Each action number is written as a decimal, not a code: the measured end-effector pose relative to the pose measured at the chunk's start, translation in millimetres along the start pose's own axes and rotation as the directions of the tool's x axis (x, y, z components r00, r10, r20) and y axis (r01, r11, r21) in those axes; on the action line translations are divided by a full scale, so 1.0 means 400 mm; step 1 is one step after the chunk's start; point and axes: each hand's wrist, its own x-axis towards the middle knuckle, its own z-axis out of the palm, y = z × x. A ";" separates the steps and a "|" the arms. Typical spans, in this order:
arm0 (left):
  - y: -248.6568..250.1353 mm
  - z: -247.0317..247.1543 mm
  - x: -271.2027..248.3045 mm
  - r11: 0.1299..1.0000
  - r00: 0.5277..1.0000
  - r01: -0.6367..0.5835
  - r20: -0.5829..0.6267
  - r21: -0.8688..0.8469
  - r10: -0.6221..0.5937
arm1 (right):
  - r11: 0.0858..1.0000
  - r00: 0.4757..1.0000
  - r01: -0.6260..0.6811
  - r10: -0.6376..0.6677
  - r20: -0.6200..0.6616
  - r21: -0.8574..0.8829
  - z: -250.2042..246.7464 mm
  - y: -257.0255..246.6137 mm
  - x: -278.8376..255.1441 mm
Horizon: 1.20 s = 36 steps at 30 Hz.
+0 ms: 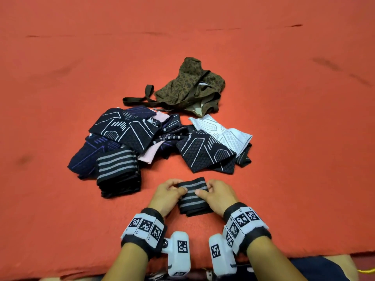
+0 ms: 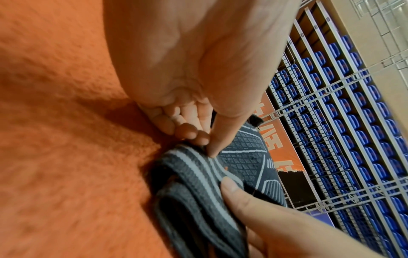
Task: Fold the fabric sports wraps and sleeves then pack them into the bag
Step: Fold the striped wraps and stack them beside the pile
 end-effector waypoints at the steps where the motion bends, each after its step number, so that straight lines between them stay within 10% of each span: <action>1: -0.001 0.000 0.002 1.000 1.000 0.000 0.000 -0.004 0.000 | 1.000 1.000 -0.009 0.009 0.009 0.002 -0.001 0.000 0.006; 23: 0.044 0.006 -0.024 0.951 0.997 -0.048 0.076 0.304 0.026 | 0.996 0.996 -0.061 0.057 0.065 0.060 -0.022 0.001 0.033; 30: 0.028 0.014 -0.028 0.680 0.973 -0.224 0.202 0.699 0.113 | 0.997 0.997 -0.061 0.063 -0.040 0.054 -0.015 0.004 0.013; 36: 0.039 0.006 -0.020 0.656 0.964 -0.264 0.215 0.707 0.156 | 0.999 0.996 -0.046 0.046 -0.074 -0.004 -0.006 -0.005 0.006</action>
